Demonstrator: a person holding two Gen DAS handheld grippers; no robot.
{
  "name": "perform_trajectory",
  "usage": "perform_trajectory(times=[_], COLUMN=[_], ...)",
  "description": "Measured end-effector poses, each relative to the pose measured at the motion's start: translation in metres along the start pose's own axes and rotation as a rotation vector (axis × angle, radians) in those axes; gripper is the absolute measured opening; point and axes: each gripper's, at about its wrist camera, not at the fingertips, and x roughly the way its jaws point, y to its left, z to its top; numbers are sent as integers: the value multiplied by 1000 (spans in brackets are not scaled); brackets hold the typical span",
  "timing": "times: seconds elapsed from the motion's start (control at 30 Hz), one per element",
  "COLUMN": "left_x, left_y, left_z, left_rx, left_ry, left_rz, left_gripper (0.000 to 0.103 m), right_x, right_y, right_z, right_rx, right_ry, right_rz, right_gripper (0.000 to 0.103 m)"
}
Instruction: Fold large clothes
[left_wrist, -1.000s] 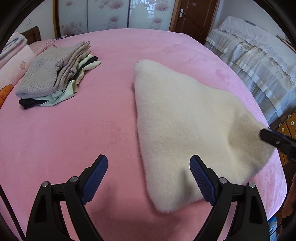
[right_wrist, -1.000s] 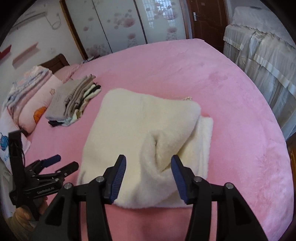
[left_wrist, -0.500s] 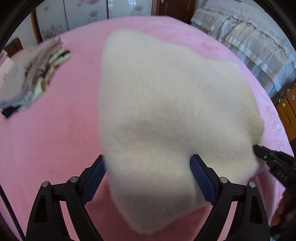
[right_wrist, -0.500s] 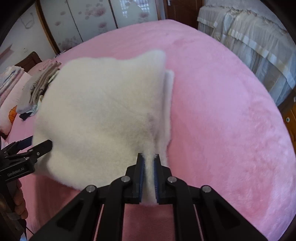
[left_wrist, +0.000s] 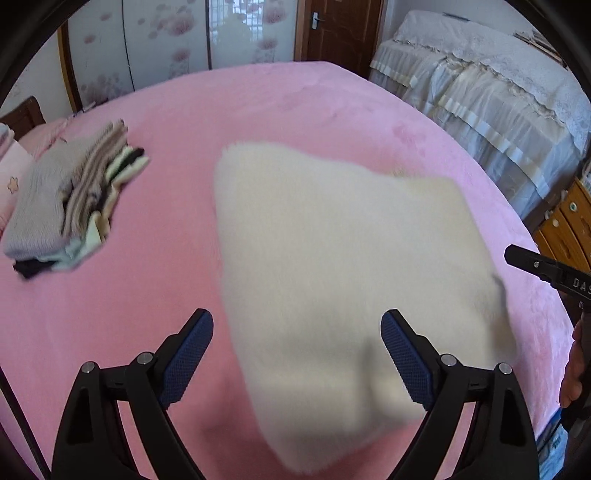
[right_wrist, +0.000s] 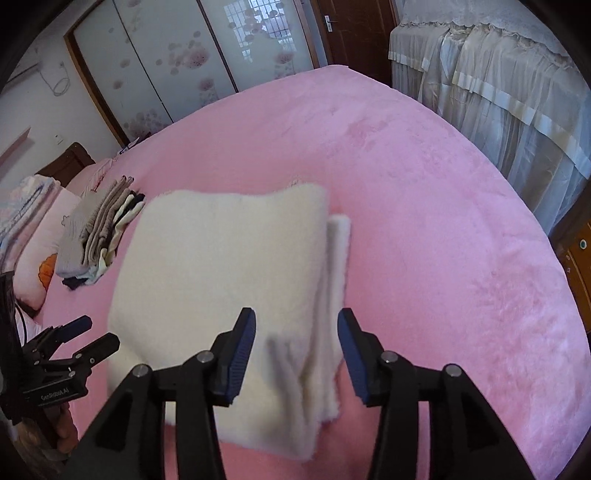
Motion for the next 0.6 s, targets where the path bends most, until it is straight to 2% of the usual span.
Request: perform_trajectory(times=[0.1,0.2,0.23,0.27,0.3,0.37,0.43,0.5,0.6], left_x=[27,52,59,65,75,98,112,113,99], left_y=[10,21,25,27,28,36,49,60,62], left_z=[25,47,51,54,56,52,48,46,45], left_rx=[-25,-56,-62,-64,-67,-108,-196,-245,-232], left_ry=[27,46,43,38,41,94,119,125,119], left_rz=[10,12,22,35,46,32,-34,-87,-67], left_gripper=[92,92,92,92,92,97,101,101,101], right_x=[35,65,71,77,85,100,104,103,89], right_y=[-8,-19,-21,-21,-20,-20,-18,-22,-24], right_z=[24,44,48,50,51,47,43,43,44], right_rx=[30,80,74,52,33,11,-16,-1,25], right_ry=[13,39,30,31,48,66,53,49,46], right_rz=[-33,-14,-20,-65,-107,-154,-184,-174,-141], right_gripper=[49,49,46,30,26,26,26,26,31])
